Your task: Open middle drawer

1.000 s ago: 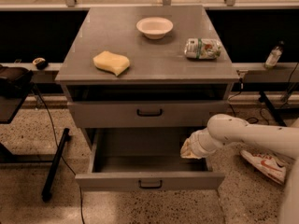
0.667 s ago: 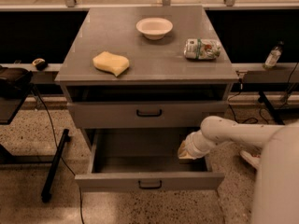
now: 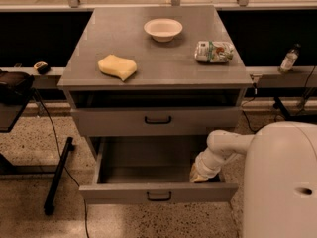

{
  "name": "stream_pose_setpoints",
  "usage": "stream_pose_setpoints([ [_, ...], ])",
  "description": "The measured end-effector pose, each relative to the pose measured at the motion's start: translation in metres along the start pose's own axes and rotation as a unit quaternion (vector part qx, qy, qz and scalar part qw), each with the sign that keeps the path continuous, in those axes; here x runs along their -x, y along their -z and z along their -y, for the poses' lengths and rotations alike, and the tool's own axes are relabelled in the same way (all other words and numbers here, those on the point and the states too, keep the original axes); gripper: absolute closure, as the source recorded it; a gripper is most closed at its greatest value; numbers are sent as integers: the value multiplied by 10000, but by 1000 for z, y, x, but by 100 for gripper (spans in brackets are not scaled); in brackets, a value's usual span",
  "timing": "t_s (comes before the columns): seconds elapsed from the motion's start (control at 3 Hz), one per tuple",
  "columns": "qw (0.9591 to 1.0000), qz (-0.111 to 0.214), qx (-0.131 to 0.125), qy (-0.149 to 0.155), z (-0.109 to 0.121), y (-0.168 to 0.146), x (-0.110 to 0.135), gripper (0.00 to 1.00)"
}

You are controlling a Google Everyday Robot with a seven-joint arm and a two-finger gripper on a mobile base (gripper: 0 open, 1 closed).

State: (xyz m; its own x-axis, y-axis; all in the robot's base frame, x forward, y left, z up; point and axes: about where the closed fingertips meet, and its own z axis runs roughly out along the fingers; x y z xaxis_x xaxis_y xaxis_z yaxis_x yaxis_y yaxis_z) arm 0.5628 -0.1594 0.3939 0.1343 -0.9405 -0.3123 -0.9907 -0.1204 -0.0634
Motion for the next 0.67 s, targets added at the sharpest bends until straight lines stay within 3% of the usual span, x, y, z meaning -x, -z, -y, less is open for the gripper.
stream_pose_setpoints([
  [0.33, 9987, 117, 482, 109, -26, 8, 7, 100],
  [0.67, 9938, 264, 1039, 304, -52, 17, 22, 100],
])
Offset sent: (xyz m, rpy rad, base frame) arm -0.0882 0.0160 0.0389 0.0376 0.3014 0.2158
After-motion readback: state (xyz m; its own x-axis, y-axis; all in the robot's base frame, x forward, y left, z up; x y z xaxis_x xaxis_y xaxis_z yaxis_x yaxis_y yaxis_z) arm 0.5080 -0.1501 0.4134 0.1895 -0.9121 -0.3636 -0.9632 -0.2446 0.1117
